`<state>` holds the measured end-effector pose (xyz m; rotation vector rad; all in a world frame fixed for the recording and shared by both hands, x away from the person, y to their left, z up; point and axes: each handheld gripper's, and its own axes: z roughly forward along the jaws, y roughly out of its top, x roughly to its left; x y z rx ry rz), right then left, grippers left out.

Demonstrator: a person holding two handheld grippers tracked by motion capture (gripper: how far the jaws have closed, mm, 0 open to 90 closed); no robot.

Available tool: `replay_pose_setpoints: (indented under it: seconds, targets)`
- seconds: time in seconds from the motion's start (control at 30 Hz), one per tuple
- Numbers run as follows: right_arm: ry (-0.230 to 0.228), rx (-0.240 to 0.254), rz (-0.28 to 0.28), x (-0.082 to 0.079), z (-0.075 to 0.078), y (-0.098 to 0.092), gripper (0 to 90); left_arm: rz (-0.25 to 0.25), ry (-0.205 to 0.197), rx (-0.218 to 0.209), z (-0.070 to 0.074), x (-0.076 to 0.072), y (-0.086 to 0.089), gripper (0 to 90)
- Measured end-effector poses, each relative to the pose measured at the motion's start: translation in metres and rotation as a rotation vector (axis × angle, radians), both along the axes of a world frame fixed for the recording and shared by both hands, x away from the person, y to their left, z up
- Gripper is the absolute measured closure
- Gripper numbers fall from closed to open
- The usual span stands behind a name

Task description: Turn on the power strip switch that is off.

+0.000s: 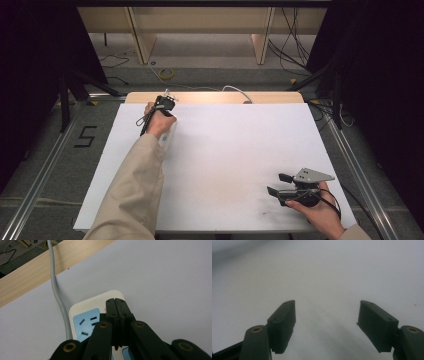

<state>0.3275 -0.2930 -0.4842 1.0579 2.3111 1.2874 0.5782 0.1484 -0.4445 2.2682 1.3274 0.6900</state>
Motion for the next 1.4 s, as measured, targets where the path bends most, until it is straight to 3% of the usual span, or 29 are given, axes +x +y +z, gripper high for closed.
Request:
replay_pose_setpoints:
  seconds: [0.3,0.43,0.53,1.4]
  targets:
    - [0.0,0.0,0.0,-0.0001,0.0001,0.0,31.2,0.002,0.002,0.005,-0.0042,0.0004,-0.0019,89.8]
    - [-0.001,0.001,0.0,0.0,-0.0002,0.0,31.2,-0.008,0.002,0.036,-0.004,0.0005,-0.0018,89.8]
    - [-0.001,-0.002,0.004,0.0001,-0.0003,0.0001,31.3,-0.001,0.002,0.015,-0.0042,0.0009,-0.0014,89.8]
    - [-0.007,-0.004,0.011,-0.0006,0.0006,0.0009,31.6,0.005,0.019,-0.001,-0.0064,0.0024,-0.0002,90.0]
